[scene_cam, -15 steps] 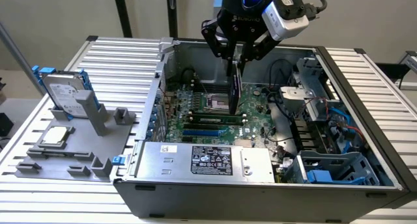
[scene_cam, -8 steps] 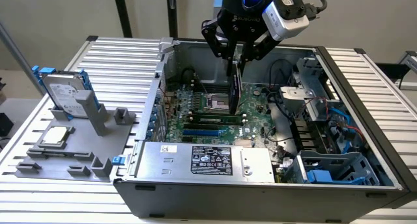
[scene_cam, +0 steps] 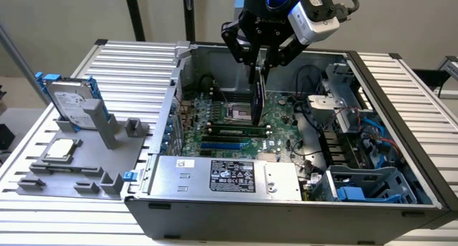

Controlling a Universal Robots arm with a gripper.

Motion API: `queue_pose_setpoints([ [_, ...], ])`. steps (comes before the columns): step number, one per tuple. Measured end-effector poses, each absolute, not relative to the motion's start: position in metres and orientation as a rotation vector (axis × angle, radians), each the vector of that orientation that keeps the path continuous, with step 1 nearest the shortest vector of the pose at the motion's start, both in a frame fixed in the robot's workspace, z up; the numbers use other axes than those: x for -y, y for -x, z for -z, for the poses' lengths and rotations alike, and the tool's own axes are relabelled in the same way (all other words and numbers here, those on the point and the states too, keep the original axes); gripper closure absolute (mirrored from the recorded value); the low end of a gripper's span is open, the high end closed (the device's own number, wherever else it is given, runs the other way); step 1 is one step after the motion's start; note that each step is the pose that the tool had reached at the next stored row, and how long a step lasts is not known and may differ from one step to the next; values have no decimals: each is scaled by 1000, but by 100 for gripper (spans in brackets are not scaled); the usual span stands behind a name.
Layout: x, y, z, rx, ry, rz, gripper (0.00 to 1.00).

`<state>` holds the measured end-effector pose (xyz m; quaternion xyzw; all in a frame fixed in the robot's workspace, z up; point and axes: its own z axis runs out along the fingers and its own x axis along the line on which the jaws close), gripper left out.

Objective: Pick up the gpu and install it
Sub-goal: 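Insert the gpu into the slot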

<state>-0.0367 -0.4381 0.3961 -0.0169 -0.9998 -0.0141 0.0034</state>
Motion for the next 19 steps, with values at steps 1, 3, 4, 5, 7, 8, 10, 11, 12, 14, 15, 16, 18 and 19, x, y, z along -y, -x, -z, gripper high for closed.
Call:
queue_pose_setpoints([
  [1, 438, 37, -396, 3134, 53, 44, 73],
  [3, 438, 36, -396, 3134, 35, 44, 73],
  [4, 438, 36, -396, 3134, 13, 44, 73],
  [5, 438, 36, -396, 3134, -15, 44, 73],
  [7, 438, 36, -396, 3132, -72, 44, 73],
  [8, 438, 36, -396, 3131, -100, 44, 73],
  [10, 438, 36, -396, 3129, -158, 43, 73],
  [11, 438, 36, -395, 3127, -184, 43, 73],
  [12, 438, 36, -395, 3125, -214, 43, 73],
  [14, 438, 36, -395, 3120, -271, 43, 73],
  [15, 438, 36, -394, 3117, -299, 43, 73],
  [16, 438, 36, -394, 3114, -327, 43, 73],
  [18, 438, 36, -393, 3107, -383, 43, 73],
  [19, 438, 36, -393, 3103, -411, 42, 73],
])
